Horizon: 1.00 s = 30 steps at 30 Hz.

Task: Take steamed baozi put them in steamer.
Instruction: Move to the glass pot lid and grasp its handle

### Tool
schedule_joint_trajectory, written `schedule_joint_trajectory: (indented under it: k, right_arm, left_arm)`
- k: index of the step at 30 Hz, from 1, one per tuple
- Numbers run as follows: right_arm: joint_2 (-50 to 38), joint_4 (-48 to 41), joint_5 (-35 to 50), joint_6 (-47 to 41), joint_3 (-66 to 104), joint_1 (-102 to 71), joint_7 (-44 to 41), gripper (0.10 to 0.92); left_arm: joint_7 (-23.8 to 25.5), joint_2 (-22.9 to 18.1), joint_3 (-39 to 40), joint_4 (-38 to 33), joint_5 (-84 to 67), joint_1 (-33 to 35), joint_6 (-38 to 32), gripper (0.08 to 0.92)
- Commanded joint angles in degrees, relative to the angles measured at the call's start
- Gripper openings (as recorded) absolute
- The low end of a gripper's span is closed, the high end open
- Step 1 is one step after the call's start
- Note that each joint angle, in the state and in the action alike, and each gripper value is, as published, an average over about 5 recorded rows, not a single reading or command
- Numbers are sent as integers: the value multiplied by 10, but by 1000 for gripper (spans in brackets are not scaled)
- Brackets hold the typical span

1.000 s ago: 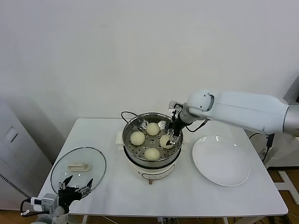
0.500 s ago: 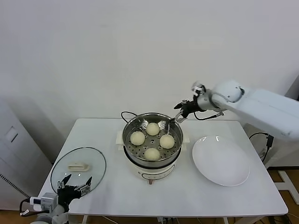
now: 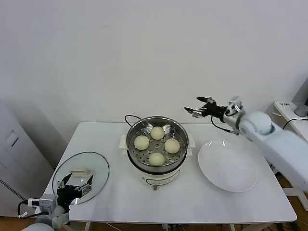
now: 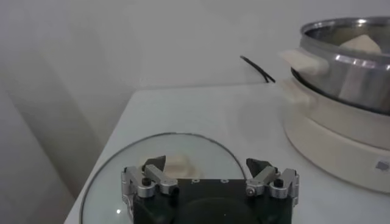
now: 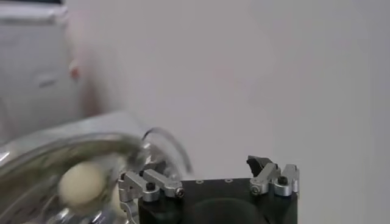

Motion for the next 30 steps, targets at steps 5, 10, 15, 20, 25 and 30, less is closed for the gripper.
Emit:
schedule_joint_trajectory:
  k: [5,10,15,20,25,30]
  right_arm:
    - [128,40,-148,133,473,-446,49,823]
    - [181,33,-203,132,512,-485,32,823]
    - [229,18,-238,130,534,-504,20,823]
    - [257,-1,-253,135,544,-506,11,823]
    - [268,-24,-268,140,545,-498,4,823]
    - [274,-36,-276,141,537,-487,1,823]
  left_arm:
    - [1,2,6,-13,18,-14,-27,823]
    - [8,4,2,-14,77,-11,-48,823]
    - [23,10,-5,9,220,-4,-109,823]
    - [38,10,-10,48,390,12,-175,823]
    - [46,-3,-13,116,581,15,-247,823]
    - [46,-18,-21,194,736,-1,-322,823]
